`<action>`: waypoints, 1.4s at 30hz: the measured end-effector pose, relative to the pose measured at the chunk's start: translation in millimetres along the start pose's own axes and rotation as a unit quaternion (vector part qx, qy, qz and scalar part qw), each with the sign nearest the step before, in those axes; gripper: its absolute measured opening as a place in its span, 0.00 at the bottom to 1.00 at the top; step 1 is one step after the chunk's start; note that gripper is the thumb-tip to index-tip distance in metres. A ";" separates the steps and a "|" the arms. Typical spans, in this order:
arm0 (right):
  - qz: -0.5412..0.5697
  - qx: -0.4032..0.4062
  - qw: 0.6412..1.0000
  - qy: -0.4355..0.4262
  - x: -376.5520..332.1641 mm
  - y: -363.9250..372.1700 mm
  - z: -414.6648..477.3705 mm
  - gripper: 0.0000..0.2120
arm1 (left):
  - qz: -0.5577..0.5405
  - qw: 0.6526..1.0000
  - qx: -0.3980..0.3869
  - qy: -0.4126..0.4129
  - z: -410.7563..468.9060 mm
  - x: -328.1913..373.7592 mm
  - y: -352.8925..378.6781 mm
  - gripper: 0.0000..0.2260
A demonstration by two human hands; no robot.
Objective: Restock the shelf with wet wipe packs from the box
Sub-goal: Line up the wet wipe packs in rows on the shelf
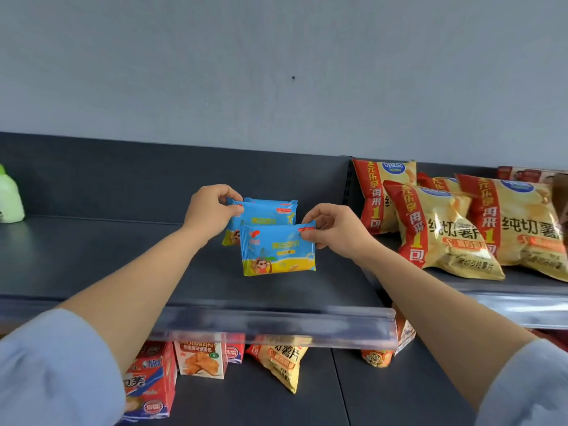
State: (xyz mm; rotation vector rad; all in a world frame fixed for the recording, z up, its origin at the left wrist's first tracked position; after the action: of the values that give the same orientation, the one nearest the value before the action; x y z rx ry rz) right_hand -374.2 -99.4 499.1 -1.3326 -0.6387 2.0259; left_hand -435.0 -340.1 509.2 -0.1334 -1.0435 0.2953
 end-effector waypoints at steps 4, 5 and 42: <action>-0.017 -0.009 1.000 0.015 7.1 3.5 17.3 0.07 | -0.004 1.000 -0.013 -0.013 20.4 -13.9 13.8 0.06; -0.021 -0.010 1.000 0.020 8.7 4.9 21.4 0.07 | -0.006 1.000 -0.019 -0.015 25.2 -16.7 17.5 0.06; -0.145 0.022 0.986 0.079 36.8 43.3 112.3 0.08 | 0.054 0.994 -0.093 -0.025 113.7 -84.5 51.9 0.09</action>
State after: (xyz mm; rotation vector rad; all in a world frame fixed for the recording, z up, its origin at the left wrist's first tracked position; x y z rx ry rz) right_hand -499.2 -109.0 488.2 -1.2785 -0.6674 1.6754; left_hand -582.1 -319.8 483.1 -0.3532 -1.1148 0.3002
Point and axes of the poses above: each hand's wrist, its own z-axis towards the middle knuckle, its own y-axis out of the palm, x = y × z, the point moved 3 cm from there along z, towards the middle knuckle, and after that the axes turned 14 degrees about -z, right-handed, at the moved point
